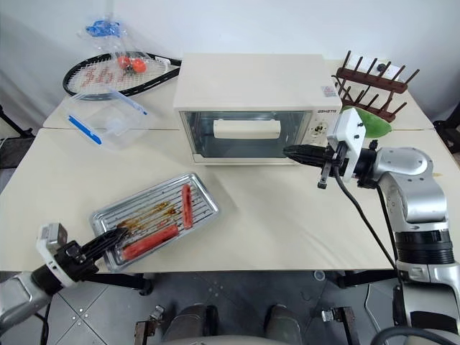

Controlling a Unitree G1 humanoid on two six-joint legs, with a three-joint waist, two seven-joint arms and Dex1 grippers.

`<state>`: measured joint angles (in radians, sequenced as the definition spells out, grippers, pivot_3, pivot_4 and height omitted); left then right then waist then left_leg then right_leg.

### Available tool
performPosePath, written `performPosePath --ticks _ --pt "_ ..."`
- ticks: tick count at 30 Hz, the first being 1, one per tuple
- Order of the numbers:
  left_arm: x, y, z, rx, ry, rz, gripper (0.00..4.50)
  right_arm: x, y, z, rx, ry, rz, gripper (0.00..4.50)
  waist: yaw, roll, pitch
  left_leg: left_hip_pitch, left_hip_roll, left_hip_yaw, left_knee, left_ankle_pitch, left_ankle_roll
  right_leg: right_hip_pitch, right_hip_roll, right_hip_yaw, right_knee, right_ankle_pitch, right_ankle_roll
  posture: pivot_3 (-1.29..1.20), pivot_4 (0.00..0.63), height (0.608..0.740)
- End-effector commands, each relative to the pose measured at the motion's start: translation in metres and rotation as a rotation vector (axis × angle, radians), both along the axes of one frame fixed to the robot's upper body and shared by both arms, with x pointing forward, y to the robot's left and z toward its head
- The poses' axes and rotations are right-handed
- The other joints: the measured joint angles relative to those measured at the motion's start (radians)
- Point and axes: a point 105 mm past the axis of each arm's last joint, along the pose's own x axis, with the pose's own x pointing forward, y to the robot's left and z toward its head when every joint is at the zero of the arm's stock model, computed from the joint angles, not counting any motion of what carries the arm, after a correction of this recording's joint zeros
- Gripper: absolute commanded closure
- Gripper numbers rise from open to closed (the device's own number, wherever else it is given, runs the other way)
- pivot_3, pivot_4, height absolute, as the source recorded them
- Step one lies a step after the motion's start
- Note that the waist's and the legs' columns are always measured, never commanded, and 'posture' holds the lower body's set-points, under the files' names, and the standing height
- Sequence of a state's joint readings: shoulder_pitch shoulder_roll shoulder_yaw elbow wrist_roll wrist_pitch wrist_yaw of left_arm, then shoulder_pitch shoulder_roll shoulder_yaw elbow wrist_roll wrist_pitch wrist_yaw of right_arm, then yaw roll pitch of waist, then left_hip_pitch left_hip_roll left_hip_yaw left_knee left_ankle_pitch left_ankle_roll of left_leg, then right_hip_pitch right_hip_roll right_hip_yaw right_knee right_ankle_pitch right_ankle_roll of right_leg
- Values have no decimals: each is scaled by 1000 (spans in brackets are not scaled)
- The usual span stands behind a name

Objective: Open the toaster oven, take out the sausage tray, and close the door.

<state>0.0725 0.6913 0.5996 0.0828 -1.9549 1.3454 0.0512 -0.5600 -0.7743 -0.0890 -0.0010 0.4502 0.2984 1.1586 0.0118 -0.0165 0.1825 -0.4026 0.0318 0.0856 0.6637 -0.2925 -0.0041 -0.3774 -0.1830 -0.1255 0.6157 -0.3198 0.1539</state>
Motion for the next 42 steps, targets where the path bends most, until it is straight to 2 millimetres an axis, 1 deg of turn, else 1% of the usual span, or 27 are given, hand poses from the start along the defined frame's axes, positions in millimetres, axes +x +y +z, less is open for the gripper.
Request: performPosePath --ticks 1,6,9,11,12,14,16,18,20,21,23,27,32,35,37,38,42 --pt "12 -14 12 -5 5 -159 4500 -18 -4 5 -47 -43 1 4485 -1 0 0 0 0 1 0 0 0 0 0 1 0 0 0 0 150 740" --pt "38 -36 17 -21 39 -277 4500 -36 -9 -13 -104 -19 -32 4485 6 1 0 0 0 3 -1 -2 1 -1 0 3 -1 0 0 0 150 740" --pt "55 -54 17 -38 59 -338 4500 -46 -11 -19 -112 5 -46 4485 5 1 0 0 0 4 -1 -2 1 -1 0 4 -1 0 1 0 150 740" --pt "64 -64 13 -29 82 -365 4500 -49 -13 -22 -114 10 -66 4485 10 1 0 1 0 5 0 -2 1 -1 1 4 -1 0 1 0 150 740" --pt "66 -70 13 -32 82 -389 4500 -50 -14 -22 -113 9 -75 4485 11 0 0 1 0 5 0 -2 1 -1 1 4 -1 1 1 0 150 740" --pt "69 -86 7 -25 104 -446 4500 -51 -17 -21 -106 2 -103 4485 12 0 0 1 0 5 1 -2 1 -1 1 4 -1 1 2 0 150 740" --pt "71 -94 3 -26 114 -476 4500 -52 -19 -20 -103 -5 -121 4485 13 0 0 1 -1 6 0 -2 1 -1 1 5 -1 1 2 0 150 740" --pt "75 -101 -6 -9 140 -477 4500 -52 -21 -20 -99 -9 -138 4485 17 1 0 1 -1 6 0 -2 1 -1 1 5 -2 1 2 0 150 740" --pt "77 -115 -12 32 142 -523 4500 -55 -25 -21 -102 -5 -156 4485 27 2 0 2 -1 6 1 -1 2 1 0 4 -2 1 3 0 150 740" --pt "79 -120 -12 45 129 -534 4500 -56 -26 -22 -103 -4 -162 4485 35 2 -1 2 -2 5 1 -1 3 2 0 4 -2 2 3 0 150 740" --pt "83 -125 -12 64 113 -540 4500 -58 -27 -22 -103 -4 -169 4485 51 3 -1 3 -3 5 2 0 4 3 0 5 -3 3 5 0 150 740" --pt "91 -132 -19 91 102 -547 4500 -59 -29 -23 -106 -2 -178 4485 70 7 -3 3 -3 6 3 1 6 4 -1 5 -6 6 4 0 150 740" --pt "91 -145 -27 110 113 -609 4500 -56 -29 -21 -107 -7 -184 4485 74 9 -5 3 -4 5 3 1 6 5 -1 5 -7 6 4 0 150 740" --pt "91 -151 -36 167 127 -642 4500 -54 -29 -21 -109 -8 -185 4485 76 12 -7 3 -4 5 3 1 6 6 -1 5 -7 7 5 0 150 740" --pt "92 -154 -38 196 130 -664 3851 -53 -29 -21 -112 -7 -183 4500 78 13 -7 3 -5 5 3 1 7 7 -2 5 -7 7 5 0 150 740" --pt "94 -154 -37 209 122 -663 3625 -52 -29 -21 -113 -8 -181 4500 78 13 -7 3 -5 5 4 1 7 7 -2 5 -7 7 5 0 150 740" --pt "102 -146 -28 234 85 -648 2300 -51 -29 -19 -117 -7 -171 4500 73 12 -7 2 -5 5 3 1 7 6 -2 5 -7 7 5 0 150 740"
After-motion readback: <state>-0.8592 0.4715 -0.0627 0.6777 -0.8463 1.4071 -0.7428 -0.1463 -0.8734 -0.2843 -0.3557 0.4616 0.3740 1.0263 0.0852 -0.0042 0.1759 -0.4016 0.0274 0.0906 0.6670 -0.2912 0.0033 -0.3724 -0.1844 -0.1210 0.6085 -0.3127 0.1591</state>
